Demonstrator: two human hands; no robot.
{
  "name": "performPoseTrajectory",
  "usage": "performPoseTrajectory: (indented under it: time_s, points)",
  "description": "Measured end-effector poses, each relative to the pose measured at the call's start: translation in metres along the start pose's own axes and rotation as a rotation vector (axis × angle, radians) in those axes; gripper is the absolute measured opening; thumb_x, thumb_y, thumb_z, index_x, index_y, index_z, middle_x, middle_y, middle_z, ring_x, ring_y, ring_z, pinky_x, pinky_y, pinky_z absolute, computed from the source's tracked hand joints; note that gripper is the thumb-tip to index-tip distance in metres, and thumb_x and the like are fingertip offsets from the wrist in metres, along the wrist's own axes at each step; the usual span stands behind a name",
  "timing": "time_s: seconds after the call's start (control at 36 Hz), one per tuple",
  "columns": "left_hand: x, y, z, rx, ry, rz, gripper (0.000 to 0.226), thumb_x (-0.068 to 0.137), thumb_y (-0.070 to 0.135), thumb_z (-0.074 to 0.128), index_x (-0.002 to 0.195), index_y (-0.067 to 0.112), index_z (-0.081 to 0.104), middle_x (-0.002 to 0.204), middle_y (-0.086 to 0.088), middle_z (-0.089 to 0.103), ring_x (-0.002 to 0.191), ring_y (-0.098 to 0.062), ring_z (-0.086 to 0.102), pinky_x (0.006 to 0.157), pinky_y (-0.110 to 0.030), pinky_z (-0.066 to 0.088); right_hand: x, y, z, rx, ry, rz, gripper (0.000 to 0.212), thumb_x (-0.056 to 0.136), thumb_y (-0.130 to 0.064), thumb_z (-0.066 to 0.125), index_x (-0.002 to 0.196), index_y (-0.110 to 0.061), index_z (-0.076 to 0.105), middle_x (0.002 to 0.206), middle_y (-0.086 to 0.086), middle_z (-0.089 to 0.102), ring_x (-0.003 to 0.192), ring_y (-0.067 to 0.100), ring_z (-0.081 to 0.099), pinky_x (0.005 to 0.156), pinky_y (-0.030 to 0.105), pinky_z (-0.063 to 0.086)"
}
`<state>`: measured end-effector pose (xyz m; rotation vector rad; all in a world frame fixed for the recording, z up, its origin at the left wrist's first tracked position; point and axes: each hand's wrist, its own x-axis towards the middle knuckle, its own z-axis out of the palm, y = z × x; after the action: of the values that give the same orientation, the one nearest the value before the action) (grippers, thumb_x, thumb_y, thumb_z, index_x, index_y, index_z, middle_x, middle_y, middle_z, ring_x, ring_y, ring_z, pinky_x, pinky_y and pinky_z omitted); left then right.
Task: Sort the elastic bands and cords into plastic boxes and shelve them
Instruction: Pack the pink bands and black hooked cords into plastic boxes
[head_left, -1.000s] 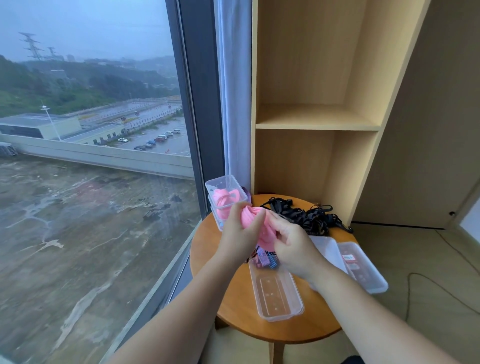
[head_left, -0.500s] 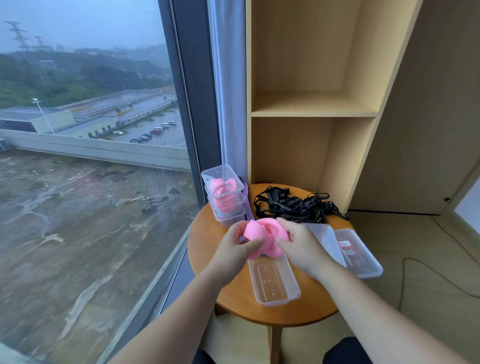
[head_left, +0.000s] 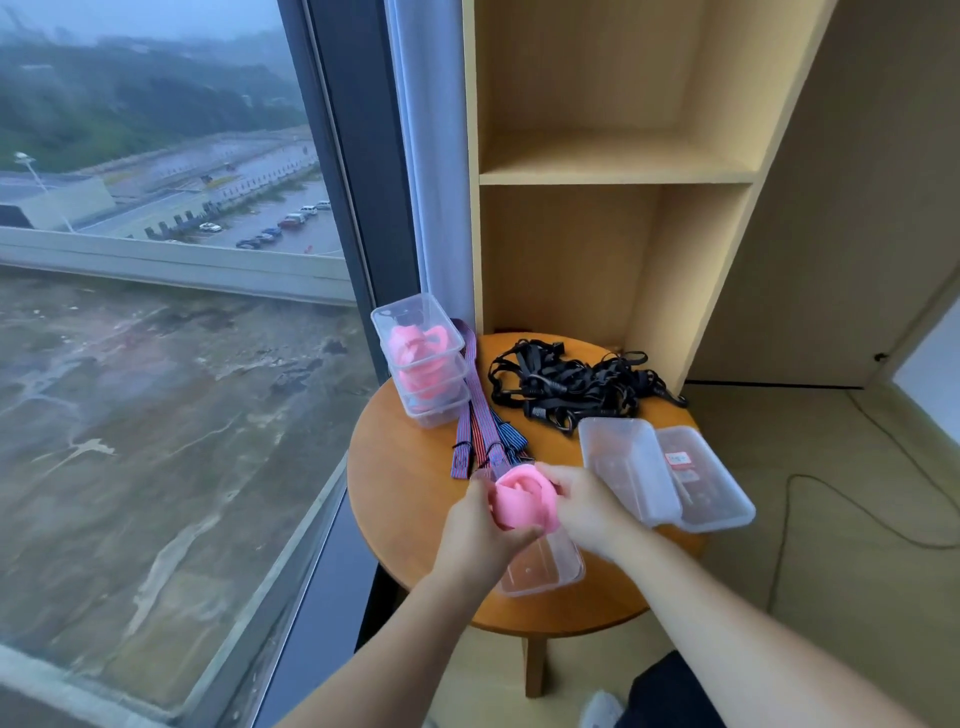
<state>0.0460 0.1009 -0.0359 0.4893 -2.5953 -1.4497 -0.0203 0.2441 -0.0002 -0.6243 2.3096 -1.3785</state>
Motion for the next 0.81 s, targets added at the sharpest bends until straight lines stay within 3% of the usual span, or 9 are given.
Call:
performPoseTrajectory:
  time_s: [0.08, 0.17, 0.28, 0.33, 0.44, 0.5, 0.56, 0.67, 0.81]
  points:
    - [0.005, -0.009, 0.008, 0.032, -0.086, -0.025, 0.06, 0.066, 0.035, 0.085, 0.112, 0.021, 0.05, 0.091, 0.01, 0.063, 0.082, -0.013, 0.066, 0.069, -0.028, 0.055, 0.014, 0.014, 0.003, -0.089, -0.003, 0.044, 0.046, 0.085, 0.012, 0.048, 0.107, -0.021, 0.072, 0.104, 0.01, 0.069, 0.1, 0.029, 0.062, 0.086, 0.044, 0.051]
    - [0.008, -0.017, 0.011, 0.168, -0.151, 0.006, 0.033, 0.078, 0.033, 0.072, 0.103, 0.017, 0.059, 0.09, 0.0, 0.067, 0.081, -0.021, 0.066, 0.072, -0.036, 0.054, 0.024, 0.028, 0.006, -0.155, -0.02, 0.103, 0.046, 0.088, 0.011, 0.042, 0.112, -0.016, 0.071, 0.109, 0.011, 0.068, 0.103, 0.028, 0.061, 0.088, 0.038, 0.05]
    - [0.014, -0.027, 0.007, 0.462, -0.104, 0.081, 0.039, 0.083, 0.042, 0.068, 0.115, 0.02, 0.065, 0.1, -0.004, 0.065, 0.096, -0.023, 0.059, 0.077, -0.031, 0.044, 0.032, 0.042, 0.012, -0.306, -0.089, 0.176, 0.05, 0.093, 0.005, 0.04, 0.14, -0.01, 0.051, 0.142, 0.009, 0.05, 0.135, 0.025, 0.043, 0.104, 0.023, 0.032]
    - [0.018, -0.032, 0.005, 0.579, -0.062, 0.157, 0.043, 0.081, 0.049, 0.068, 0.113, 0.021, 0.066, 0.104, -0.001, 0.064, 0.102, -0.022, 0.054, 0.084, -0.031, 0.041, 0.035, 0.044, 0.013, -0.391, -0.137, 0.159, 0.056, 0.092, 0.009, 0.039, 0.145, -0.008, 0.043, 0.152, 0.006, 0.038, 0.139, 0.025, 0.035, 0.109, 0.025, 0.027]
    - [0.024, -0.038, -0.001, 0.597, -0.022, 0.269, 0.062, 0.078, 0.051, 0.072, 0.129, 0.019, 0.058, 0.137, 0.001, 0.053, 0.127, -0.023, 0.044, 0.108, -0.033, 0.031, 0.04, 0.048, 0.011, -0.572, -0.094, 0.082, 0.038, 0.098, -0.012, 0.045, 0.135, -0.014, 0.049, 0.133, 0.008, 0.041, 0.123, 0.027, 0.04, 0.101, 0.033, 0.037]
    - [0.026, -0.039, -0.006, 0.526, -0.069, 0.325, 0.062, 0.08, 0.037, 0.073, 0.135, 0.017, 0.054, 0.139, 0.0, 0.053, 0.129, -0.025, 0.045, 0.108, -0.031, 0.03, 0.043, 0.053, 0.01, -0.614, -0.02, 0.057, 0.021, 0.095, -0.014, 0.051, 0.115, -0.016, 0.059, 0.113, 0.004, 0.046, 0.107, 0.026, 0.044, 0.09, 0.036, 0.043]
    - [0.026, -0.039, -0.009, 0.456, -0.161, 0.375, 0.047, 0.084, 0.022, 0.066, 0.13, 0.015, 0.058, 0.131, -0.002, 0.06, 0.119, -0.028, 0.052, 0.101, -0.029, 0.034, 0.043, 0.054, 0.01, -0.547, 0.024, 0.083, 0.014, 0.096, -0.012, 0.05, 0.105, -0.012, 0.061, 0.103, 0.005, 0.053, 0.098, 0.026, 0.052, 0.08, 0.033, 0.043]
    - [0.025, -0.043, -0.011, 0.423, -0.179, 0.405, 0.028, 0.094, 0.021, 0.055, 0.119, 0.013, 0.066, 0.125, -0.002, 0.064, 0.112, -0.027, 0.055, 0.098, -0.031, 0.037, 0.044, 0.053, 0.01, -0.514, -0.011, 0.105, 0.022, 0.094, -0.004, 0.05, 0.11, -0.002, 0.064, 0.113, 0.013, 0.06, 0.106, 0.029, 0.057, 0.087, 0.032, 0.047]
    - [0.032, -0.045, -0.003, 0.579, -0.203, 0.354, 0.03, 0.101, 0.03, 0.046, 0.124, 0.02, 0.063, 0.138, 0.003, 0.053, 0.135, -0.015, 0.036, 0.115, -0.037, 0.01, 0.044, 0.044, 0.013, -0.632, -0.173, 0.11, 0.027, 0.095, -0.004, 0.046, 0.114, -0.002, 0.064, 0.129, 0.015, 0.056, 0.114, 0.03, 0.055, 0.097, 0.037, 0.045]
